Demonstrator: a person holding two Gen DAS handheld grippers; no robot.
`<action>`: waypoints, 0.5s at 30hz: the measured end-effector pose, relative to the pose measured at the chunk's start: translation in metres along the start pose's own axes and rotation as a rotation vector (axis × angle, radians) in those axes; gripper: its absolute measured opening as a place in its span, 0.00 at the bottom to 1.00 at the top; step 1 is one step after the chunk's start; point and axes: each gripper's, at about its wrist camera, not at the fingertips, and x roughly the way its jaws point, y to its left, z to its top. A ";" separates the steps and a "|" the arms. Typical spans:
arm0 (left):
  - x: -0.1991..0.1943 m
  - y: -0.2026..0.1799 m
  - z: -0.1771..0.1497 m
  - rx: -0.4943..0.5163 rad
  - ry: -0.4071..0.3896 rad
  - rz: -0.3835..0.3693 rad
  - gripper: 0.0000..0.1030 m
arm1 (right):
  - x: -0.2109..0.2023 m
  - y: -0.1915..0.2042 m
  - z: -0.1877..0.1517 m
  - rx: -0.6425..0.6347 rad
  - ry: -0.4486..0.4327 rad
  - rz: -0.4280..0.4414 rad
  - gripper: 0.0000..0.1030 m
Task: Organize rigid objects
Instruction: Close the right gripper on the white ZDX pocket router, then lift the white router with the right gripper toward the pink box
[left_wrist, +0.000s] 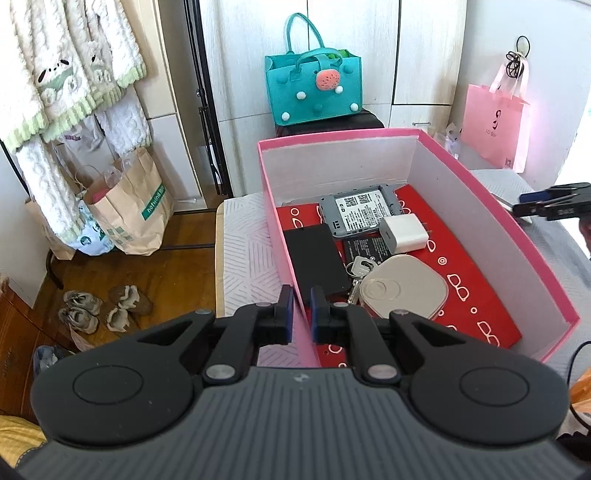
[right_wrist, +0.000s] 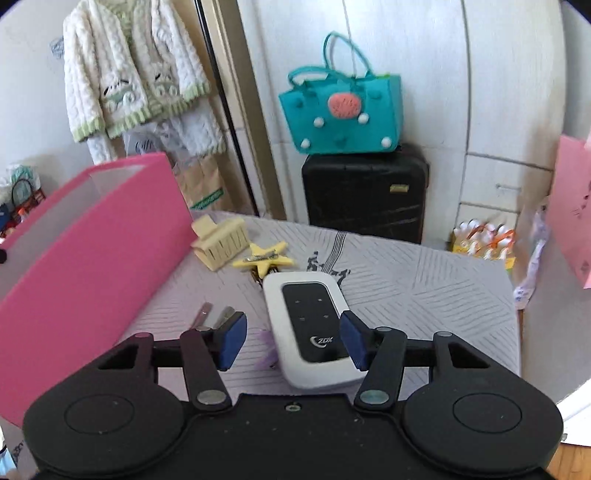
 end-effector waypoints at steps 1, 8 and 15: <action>0.000 0.000 0.000 0.003 -0.001 -0.001 0.08 | 0.005 -0.004 0.001 0.015 0.013 0.005 0.59; -0.001 -0.001 -0.001 0.022 0.003 -0.014 0.08 | 0.027 -0.018 0.003 0.101 0.020 0.047 0.65; -0.005 -0.003 -0.005 0.089 0.003 -0.024 0.08 | 0.027 0.002 0.000 0.017 0.024 -0.015 0.63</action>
